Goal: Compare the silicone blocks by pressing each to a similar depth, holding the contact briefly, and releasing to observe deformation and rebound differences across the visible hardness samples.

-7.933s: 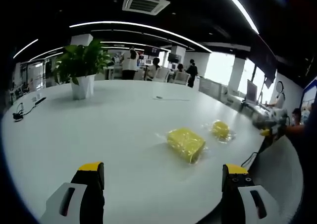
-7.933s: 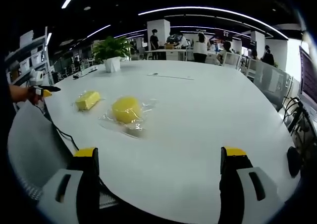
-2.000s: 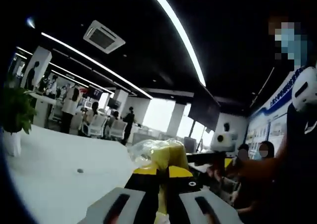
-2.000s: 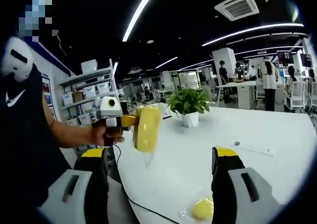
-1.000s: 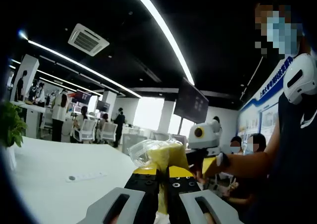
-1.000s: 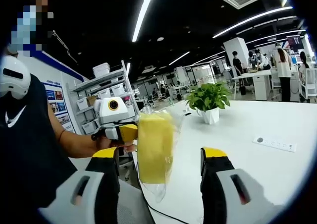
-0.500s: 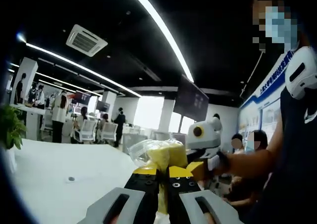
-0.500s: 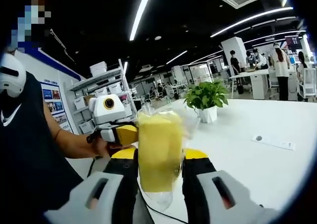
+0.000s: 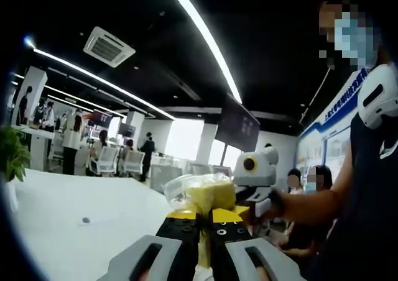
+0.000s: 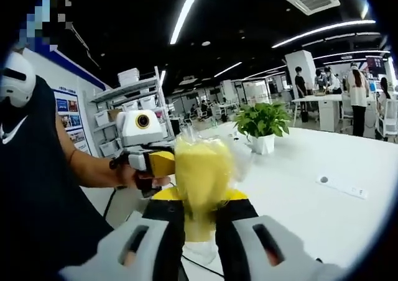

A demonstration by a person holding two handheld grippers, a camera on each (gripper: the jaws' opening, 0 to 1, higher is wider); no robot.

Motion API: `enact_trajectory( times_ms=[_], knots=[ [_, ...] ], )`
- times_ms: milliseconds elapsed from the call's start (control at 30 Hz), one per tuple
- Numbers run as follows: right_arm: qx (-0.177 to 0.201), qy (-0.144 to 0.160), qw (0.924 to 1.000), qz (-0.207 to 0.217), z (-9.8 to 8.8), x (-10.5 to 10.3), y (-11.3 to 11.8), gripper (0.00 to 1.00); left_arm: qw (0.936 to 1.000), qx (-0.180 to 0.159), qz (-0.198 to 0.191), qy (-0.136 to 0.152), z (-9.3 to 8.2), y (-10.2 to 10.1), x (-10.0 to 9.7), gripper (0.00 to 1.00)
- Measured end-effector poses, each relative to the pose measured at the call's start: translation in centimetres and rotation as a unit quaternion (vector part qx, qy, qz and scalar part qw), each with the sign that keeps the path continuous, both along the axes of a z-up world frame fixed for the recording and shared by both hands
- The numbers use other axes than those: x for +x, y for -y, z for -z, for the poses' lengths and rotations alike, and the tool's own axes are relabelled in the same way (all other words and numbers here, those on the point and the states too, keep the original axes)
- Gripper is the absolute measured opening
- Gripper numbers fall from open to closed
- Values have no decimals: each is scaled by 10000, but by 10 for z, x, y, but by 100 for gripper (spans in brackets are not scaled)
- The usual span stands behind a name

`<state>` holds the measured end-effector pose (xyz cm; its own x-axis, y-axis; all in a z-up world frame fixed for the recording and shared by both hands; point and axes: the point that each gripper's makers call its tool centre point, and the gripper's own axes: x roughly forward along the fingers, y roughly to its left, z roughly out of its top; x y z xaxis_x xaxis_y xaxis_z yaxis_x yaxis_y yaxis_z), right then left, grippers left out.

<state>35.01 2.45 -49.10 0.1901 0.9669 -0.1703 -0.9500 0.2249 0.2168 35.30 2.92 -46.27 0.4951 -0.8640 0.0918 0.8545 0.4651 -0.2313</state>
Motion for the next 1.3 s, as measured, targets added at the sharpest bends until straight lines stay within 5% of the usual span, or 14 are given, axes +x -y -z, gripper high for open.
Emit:
enact_trajectory(
  times_ms=[133,200,267,467,767,1300],
  knots=[
    [-67,147,9999,-24,-1,-2,0,6,10000,16,20,22,-1,1,-3,2],
    [-12,548,9985,-14,-5,-1,-1,4,10000,-4,8,74,-4,2,-3,2],
    [8,280,9996,71,-4,0,0,3,9999,43,33,131,-4,2,-4,2],
    [-13,107,9999,55,-4,-3,0,3,9998,63,110,141,-4,3,-7,3],
    [43,414,9991,112,0,2,1,4,9998,133,53,149,-1,3,-3,4],
    [-73,250,9997,47,4,1,-1,2,9998,182,51,110,4,0,-2,4]
  ],
)
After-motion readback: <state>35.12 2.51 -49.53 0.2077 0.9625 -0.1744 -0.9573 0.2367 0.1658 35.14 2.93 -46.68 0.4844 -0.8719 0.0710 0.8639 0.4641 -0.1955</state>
